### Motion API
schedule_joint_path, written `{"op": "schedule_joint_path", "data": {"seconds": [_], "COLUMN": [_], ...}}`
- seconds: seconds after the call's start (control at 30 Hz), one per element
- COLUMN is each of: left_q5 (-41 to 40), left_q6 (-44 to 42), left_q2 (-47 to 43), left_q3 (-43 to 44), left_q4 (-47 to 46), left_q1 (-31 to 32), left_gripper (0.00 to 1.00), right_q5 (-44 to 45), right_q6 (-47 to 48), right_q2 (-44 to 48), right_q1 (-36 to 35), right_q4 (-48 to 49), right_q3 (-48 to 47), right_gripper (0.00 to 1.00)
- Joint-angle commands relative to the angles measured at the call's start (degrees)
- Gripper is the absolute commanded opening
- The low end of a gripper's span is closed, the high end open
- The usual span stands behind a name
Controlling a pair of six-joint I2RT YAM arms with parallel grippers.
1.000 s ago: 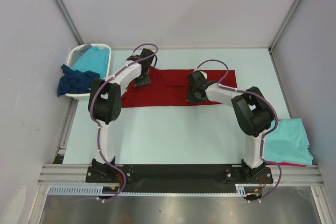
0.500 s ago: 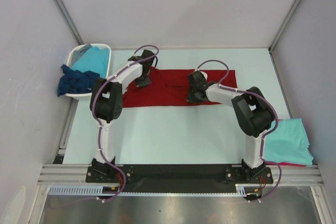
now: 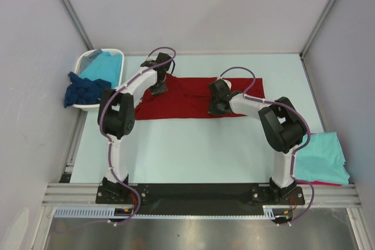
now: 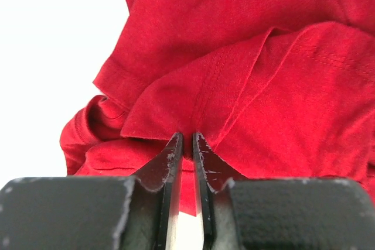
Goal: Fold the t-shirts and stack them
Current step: Rotate the tshirt 90 degrees
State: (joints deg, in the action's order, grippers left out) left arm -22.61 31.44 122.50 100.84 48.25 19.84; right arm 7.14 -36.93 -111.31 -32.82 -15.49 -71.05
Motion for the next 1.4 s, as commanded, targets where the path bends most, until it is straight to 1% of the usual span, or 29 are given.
{"op": "schedule_joint_path", "data": {"seconds": [0.0,0.27,0.3,0.33,0.4,0.43,0.67,0.83,0.9,1.0,1.37], "left_q5": [-2.0,-1.82,-1.82,-2.0,-2.17,-2.17,-1.65,-0.86,-0.68,-0.33,0.02], "left_q6": [0.02,0.02,0.02,0.02,-0.15,-0.24,-1.03,-1.82,-1.74,-1.82,-2.0], "left_q2": [-4.46,-4.37,-4.37,-4.29,-3.93,-3.67,-0.16,3.44,5.72,7.58,13.11], "left_q3": [1.56,1.56,1.64,1.73,2.34,2.78,7.35,13.5,16.91,19.83,25.19], "left_q4": [0.27,0.27,0.27,0.18,0.18,0.18,0.35,1.23,2.9,4.31,5.8], "left_q1": [-0.5,-0.5,-0.5,-0.5,-0.59,-0.67,-1.82,-2.61,-2.87,-3.49,-7.97], "left_gripper": [0.17,0.17,0.16,0.12,0.07,0.0,0.0,0.0,0.0,0.0,0.0], "right_q5": [-1.51,-1.6,-1.6,-1.6,-1.51,-1.6,-1.25,-1.16,-1.25,-1.25,-1.51], "right_q6": [-0.08,-0.16,-0.25,-0.16,-0.25,-0.08,0.28,0.54,0.8,0.89,1.77], "right_q2": [-1.98,-1.72,-1.72,-1.55,-1.46,-1.46,-0.49,0.39,0.65,1.18,1.71], "right_q1": [-1.55,-1.55,-1.55,-1.55,-1.55,-1.55,-1.55,-1.11,-0.93,-0.58,0.03], "right_q4": [-7.37,-7.28,-7.28,-7.19,-7.19,-7.19,-7.54,-7.98,-8.07,-8.16,-8.6], "right_q3": [2.4,2.58,2.67,2.67,2.93,2.93,3.63,4.07,4.16,4.6,4.78], "right_gripper": [0.0,0.0,0.0,0.0,0.0,0.0,0.0,0.0,0.0,0.0,0.0]}}
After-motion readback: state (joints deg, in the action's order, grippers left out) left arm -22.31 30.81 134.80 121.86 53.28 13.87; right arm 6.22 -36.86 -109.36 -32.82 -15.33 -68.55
